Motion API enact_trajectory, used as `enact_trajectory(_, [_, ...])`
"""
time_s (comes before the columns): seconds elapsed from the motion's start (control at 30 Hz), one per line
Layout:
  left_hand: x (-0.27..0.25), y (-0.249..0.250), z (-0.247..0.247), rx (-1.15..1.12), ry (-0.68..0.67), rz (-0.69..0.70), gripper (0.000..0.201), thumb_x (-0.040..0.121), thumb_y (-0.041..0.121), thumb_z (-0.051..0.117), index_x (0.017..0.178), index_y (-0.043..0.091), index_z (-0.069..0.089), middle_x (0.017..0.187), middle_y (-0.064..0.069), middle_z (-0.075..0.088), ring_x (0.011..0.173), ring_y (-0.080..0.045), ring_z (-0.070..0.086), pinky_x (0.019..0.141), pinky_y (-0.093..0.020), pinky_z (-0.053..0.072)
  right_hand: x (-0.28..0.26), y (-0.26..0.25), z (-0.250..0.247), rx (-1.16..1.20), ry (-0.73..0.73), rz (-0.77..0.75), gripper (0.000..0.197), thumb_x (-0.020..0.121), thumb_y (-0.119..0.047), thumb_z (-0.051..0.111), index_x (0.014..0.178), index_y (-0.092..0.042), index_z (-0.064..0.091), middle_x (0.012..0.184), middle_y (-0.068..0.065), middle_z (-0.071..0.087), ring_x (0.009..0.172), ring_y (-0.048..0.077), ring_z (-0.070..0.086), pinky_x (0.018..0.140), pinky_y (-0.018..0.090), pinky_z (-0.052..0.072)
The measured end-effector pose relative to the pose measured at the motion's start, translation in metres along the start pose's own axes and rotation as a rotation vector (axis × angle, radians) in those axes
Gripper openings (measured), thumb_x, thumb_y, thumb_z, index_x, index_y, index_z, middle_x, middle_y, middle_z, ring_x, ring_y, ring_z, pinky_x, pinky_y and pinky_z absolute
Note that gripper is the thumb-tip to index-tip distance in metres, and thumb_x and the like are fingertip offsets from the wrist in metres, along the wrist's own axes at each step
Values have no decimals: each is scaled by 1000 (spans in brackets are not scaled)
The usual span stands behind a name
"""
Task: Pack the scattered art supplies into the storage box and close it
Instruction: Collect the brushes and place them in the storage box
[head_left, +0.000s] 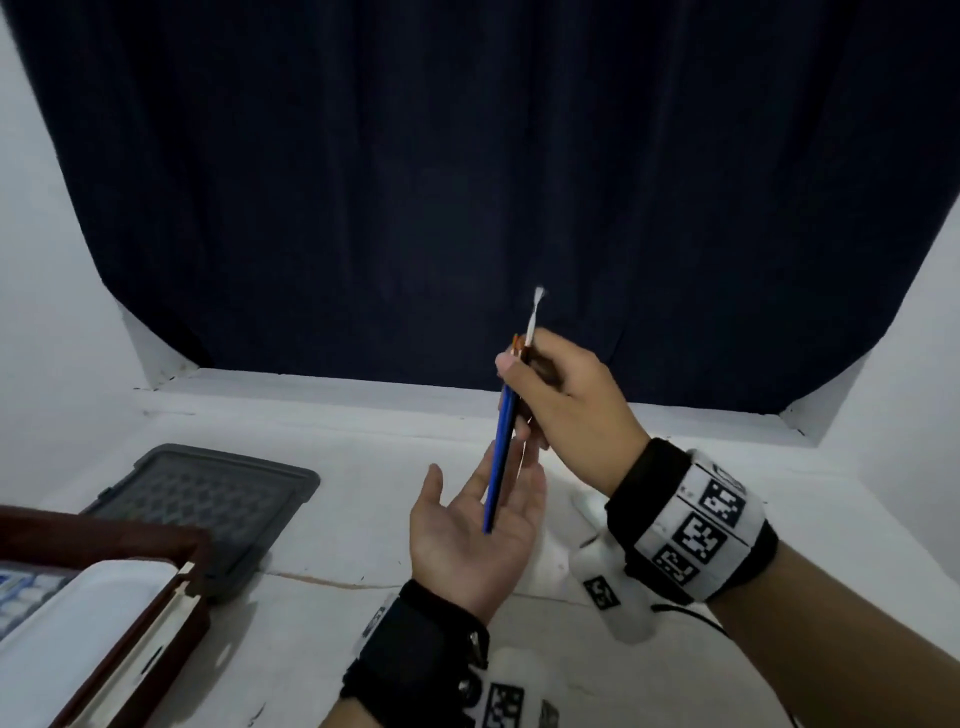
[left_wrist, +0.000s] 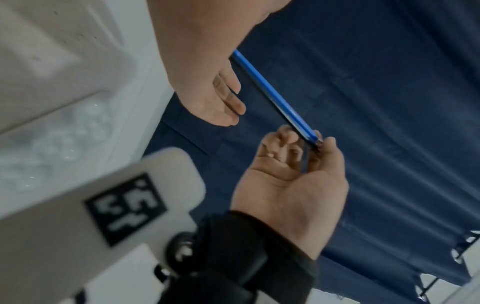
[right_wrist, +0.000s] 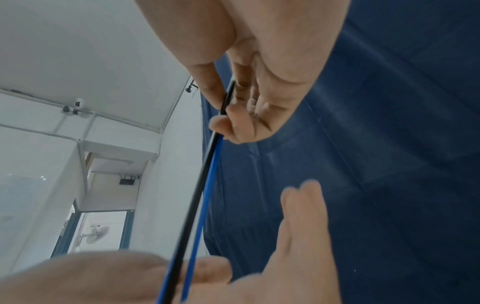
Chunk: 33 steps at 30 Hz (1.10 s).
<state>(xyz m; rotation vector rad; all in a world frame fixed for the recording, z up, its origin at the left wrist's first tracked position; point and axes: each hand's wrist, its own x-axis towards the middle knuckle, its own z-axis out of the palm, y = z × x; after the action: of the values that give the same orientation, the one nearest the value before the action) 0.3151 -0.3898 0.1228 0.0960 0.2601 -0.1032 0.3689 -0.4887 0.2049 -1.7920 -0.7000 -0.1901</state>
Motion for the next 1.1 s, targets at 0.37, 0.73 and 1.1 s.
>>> enact_trajectory(0.37, [-6, 10, -3, 122, 163, -9, 54, 103, 43, 38, 129, 1, 62, 117, -23, 68, 114, -37, 64, 105, -47, 46, -28, 9, 20, 449, -79, 311, 18, 100, -19, 51, 108, -3, 55, 95, 17, 72, 93, 28, 71, 81, 40, 59])
enact_trajectory(0.73, [-49, 48, -26, 200, 221, 37, 42, 102, 38, 40, 97, 3, 64, 83, -19, 71, 95, -31, 66, 94, -42, 48, -40, 3, 60, 631, -196, 482, 15, 102, -19, 46, 107, -5, 51, 102, 26, 69, 92, 37, 71, 83, 51, 57])
enact_trajectory(1.1, [-136, 180, -37, 479, 99, 349, 29, 98, 30, 48, 113, 11, 63, 128, -19, 66, 115, -30, 65, 106, -42, 43, -33, -46, 154, 681, -331, 444, 16, 100, -21, 49, 104, -5, 50, 98, 23, 71, 88, 41, 71, 73, 48, 60])
